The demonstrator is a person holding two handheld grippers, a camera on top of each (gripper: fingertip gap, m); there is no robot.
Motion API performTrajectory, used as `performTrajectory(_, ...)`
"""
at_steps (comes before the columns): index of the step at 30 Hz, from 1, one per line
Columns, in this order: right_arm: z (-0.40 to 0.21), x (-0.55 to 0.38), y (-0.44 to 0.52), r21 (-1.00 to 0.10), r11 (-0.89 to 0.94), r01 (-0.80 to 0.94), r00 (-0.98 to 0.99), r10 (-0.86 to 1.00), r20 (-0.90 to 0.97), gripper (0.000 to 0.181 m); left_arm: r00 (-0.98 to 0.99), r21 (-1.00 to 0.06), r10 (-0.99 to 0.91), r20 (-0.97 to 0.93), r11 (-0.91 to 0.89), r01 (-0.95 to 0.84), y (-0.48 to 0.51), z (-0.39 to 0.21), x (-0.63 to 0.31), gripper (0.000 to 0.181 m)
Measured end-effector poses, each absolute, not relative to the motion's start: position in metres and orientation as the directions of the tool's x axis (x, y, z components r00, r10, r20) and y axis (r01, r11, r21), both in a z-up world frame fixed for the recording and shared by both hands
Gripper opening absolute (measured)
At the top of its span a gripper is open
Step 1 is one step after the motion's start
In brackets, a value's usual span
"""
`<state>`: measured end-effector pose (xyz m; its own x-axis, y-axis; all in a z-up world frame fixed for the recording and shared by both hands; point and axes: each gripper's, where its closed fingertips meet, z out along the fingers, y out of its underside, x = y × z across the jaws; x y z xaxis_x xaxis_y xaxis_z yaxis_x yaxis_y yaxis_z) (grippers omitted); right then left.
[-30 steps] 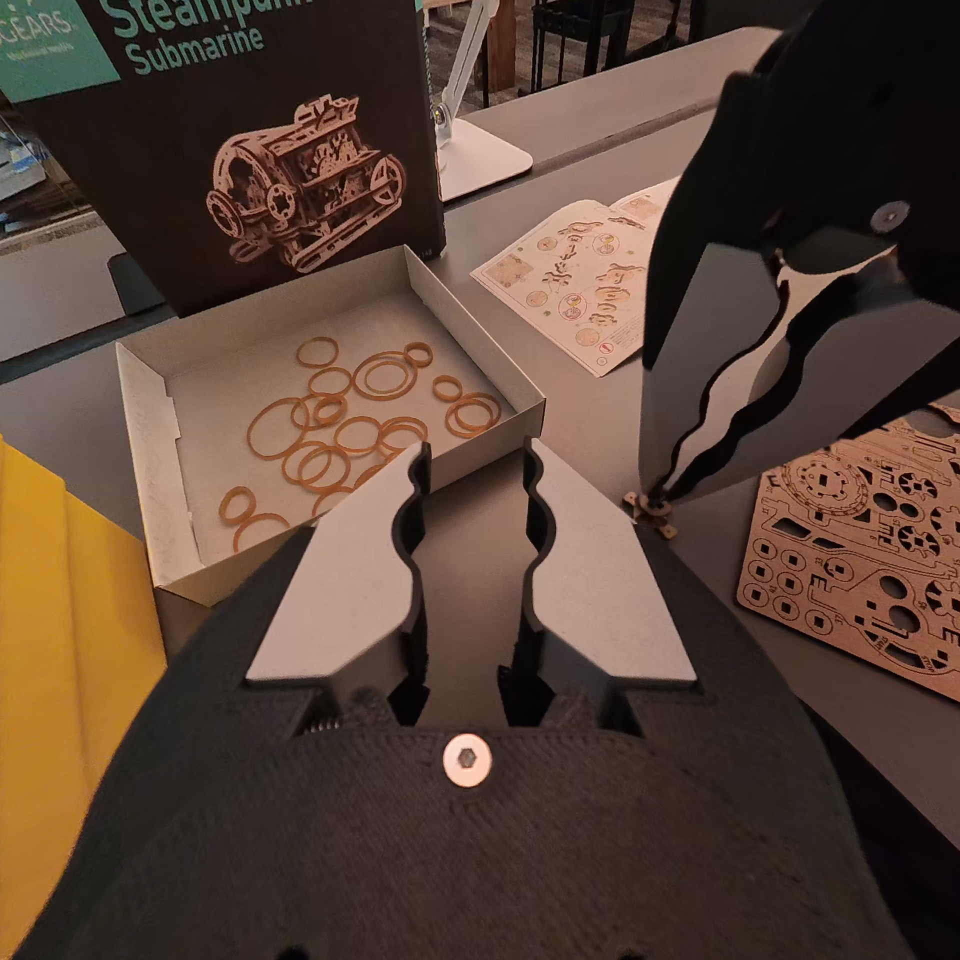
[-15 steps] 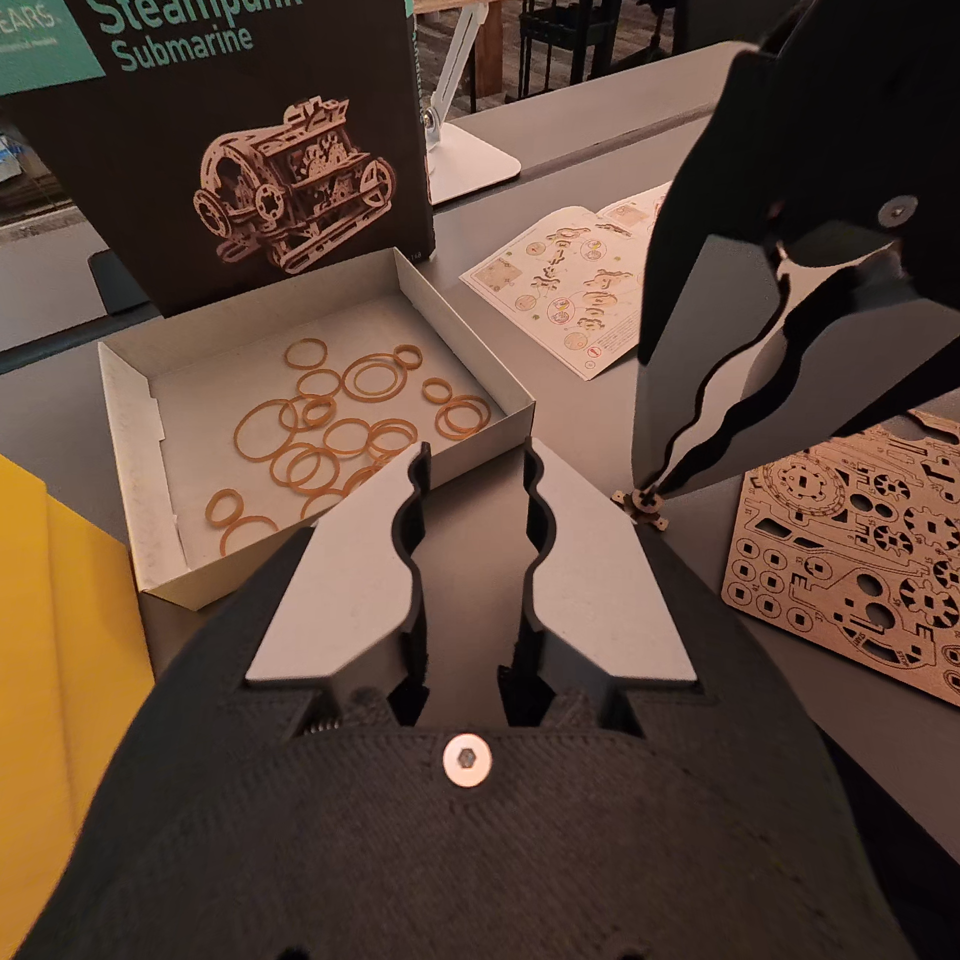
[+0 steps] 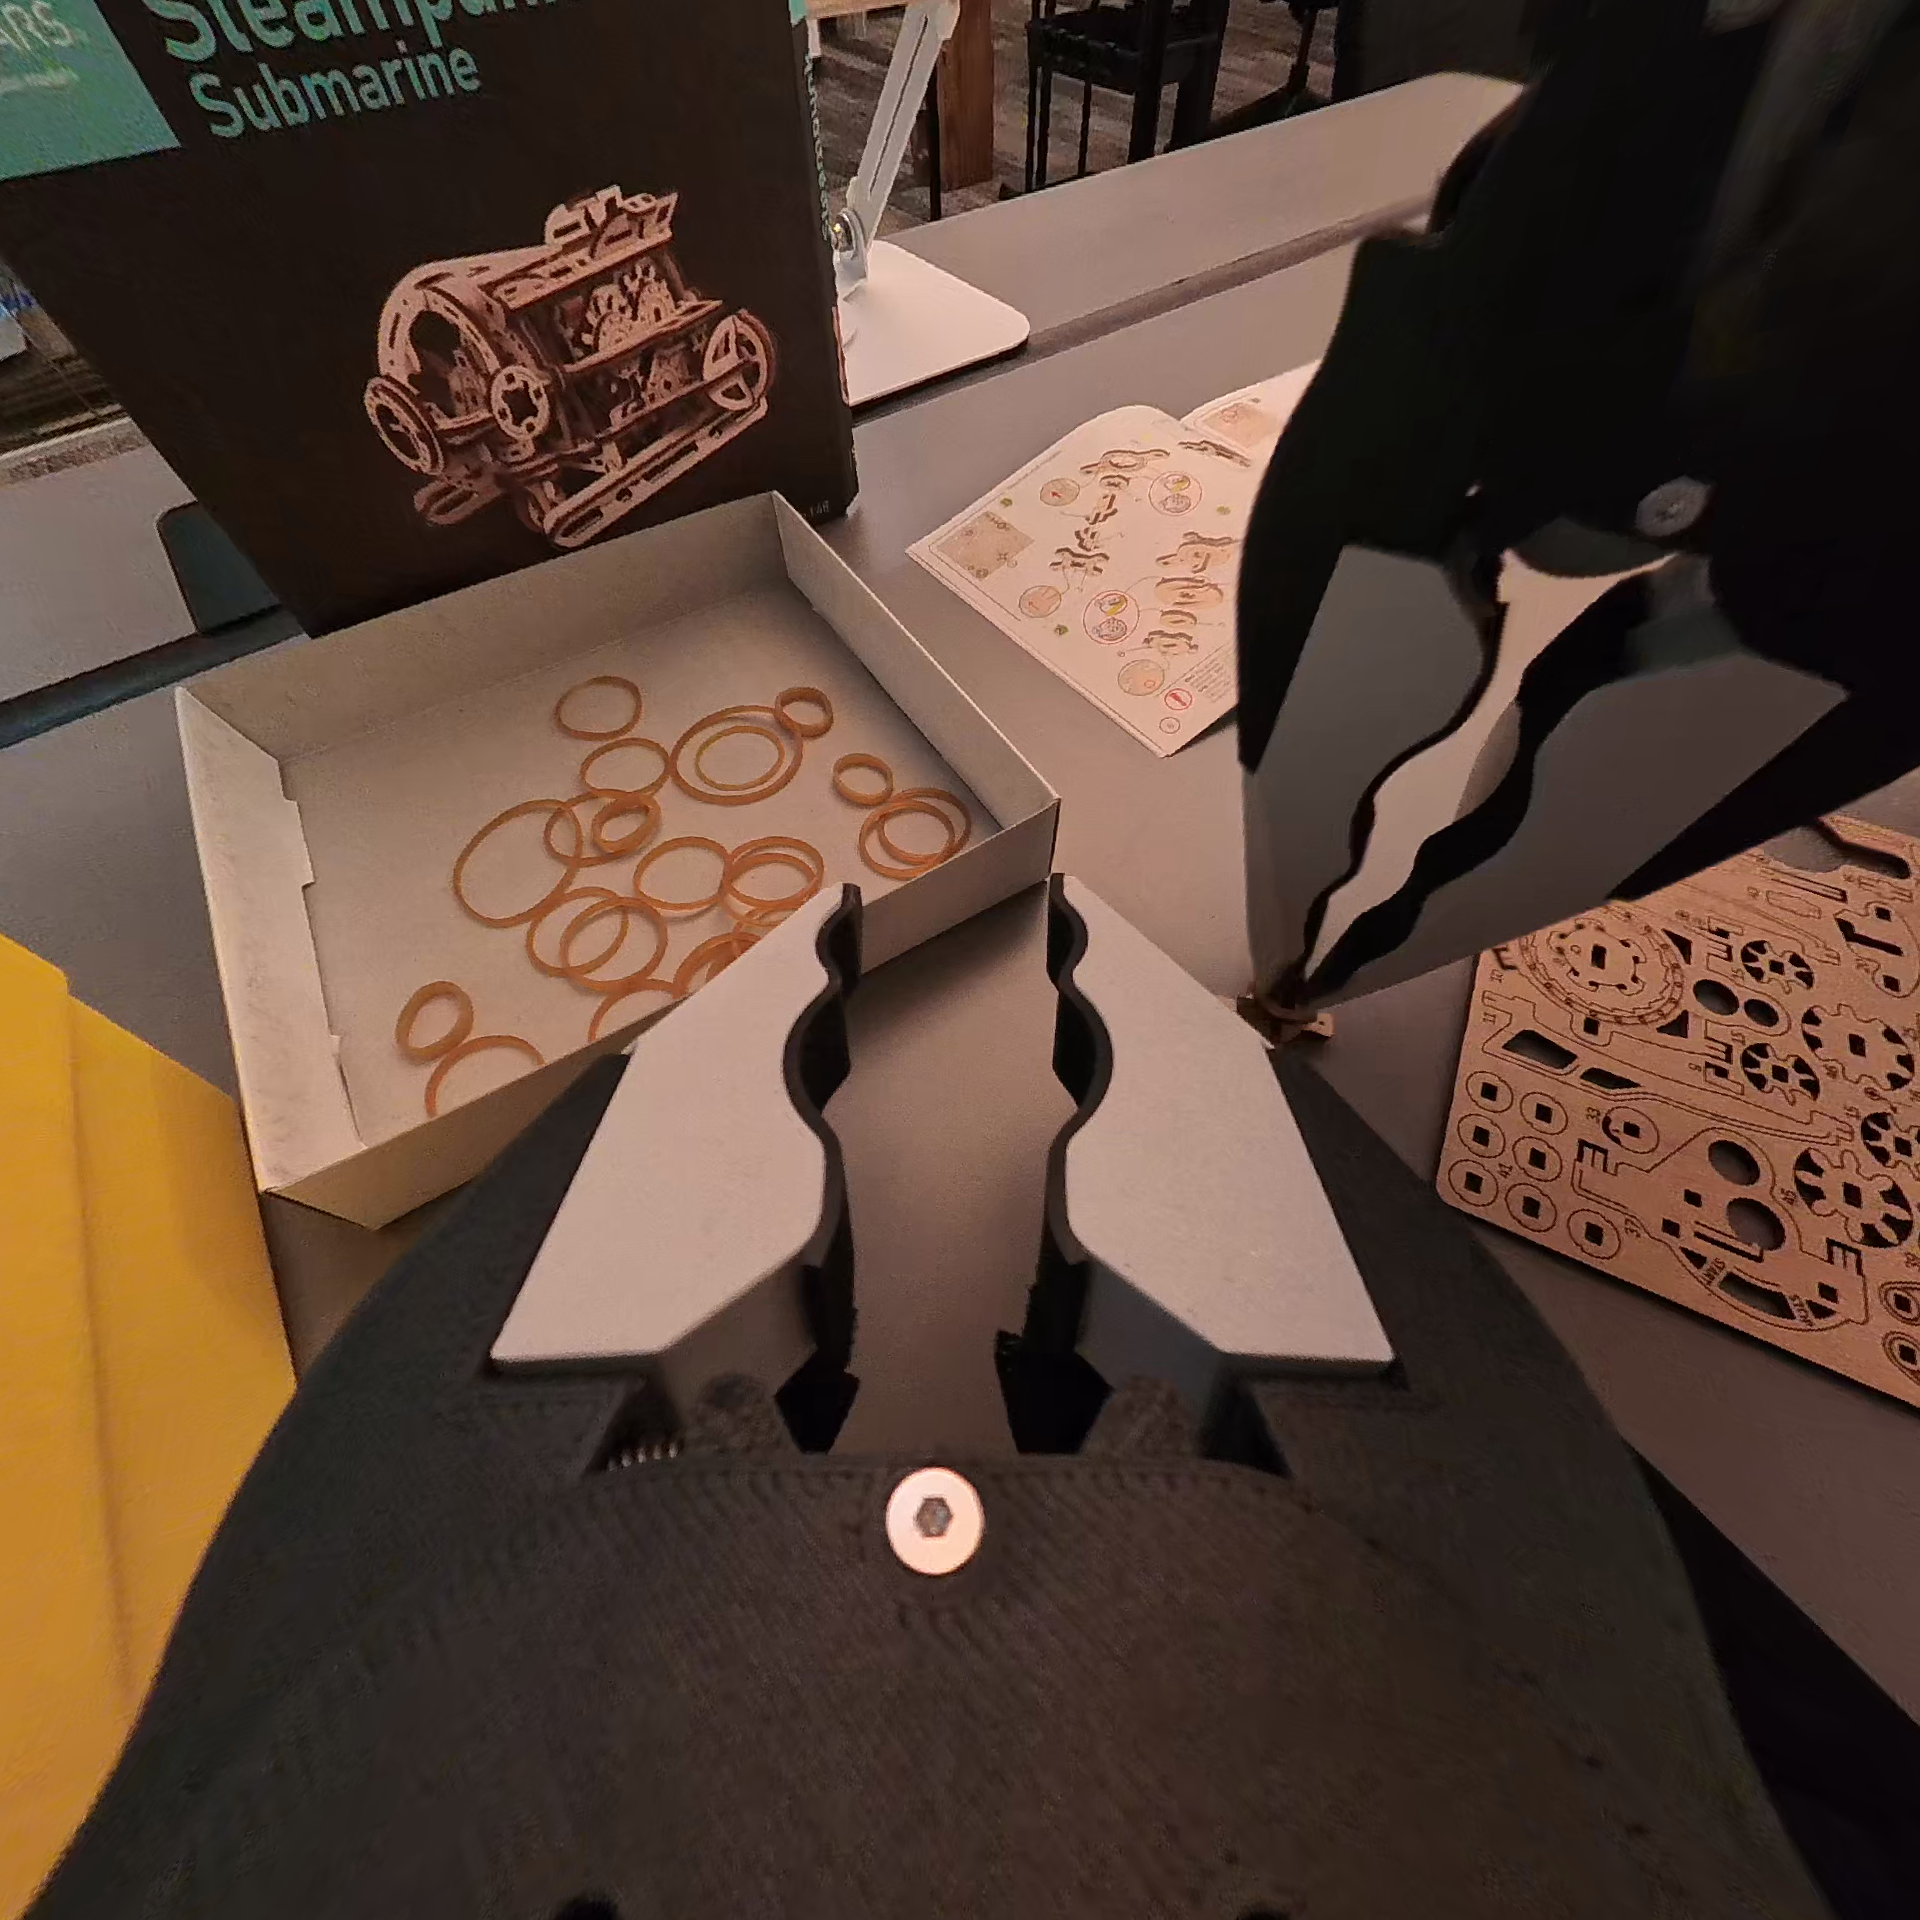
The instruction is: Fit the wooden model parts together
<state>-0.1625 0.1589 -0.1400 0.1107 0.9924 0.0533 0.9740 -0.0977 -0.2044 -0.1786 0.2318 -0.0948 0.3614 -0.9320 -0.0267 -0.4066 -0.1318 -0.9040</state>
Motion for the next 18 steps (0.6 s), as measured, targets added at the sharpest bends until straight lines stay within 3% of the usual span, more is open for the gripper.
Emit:
performTrajectory(1,-0.141,-0.162,0.16,-0.198,-0.1,0.975,0.114,0.992,0.056,0.003,0.362,-0.904,-0.932,-0.025,-0.133,-0.406,0.232,-0.095,-0.179,0.034)
performTrajectory(13,-0.142,-0.158,0.162,-0.148,-0.076,0.986,0.086,0.994,0.069,0.004,0.359,-0.904,-0.933,-0.021,-0.135,-0.405,0.231,-0.095,-0.178,0.034)
performTrajectory(18,-0.126,-0.157,0.167,-0.196,-0.091,0.976,0.113,0.989,0.101,0.007,0.354,-0.905,-0.935,-0.024,-0.13,-0.405,0.23,-0.094,-0.177,0.034)
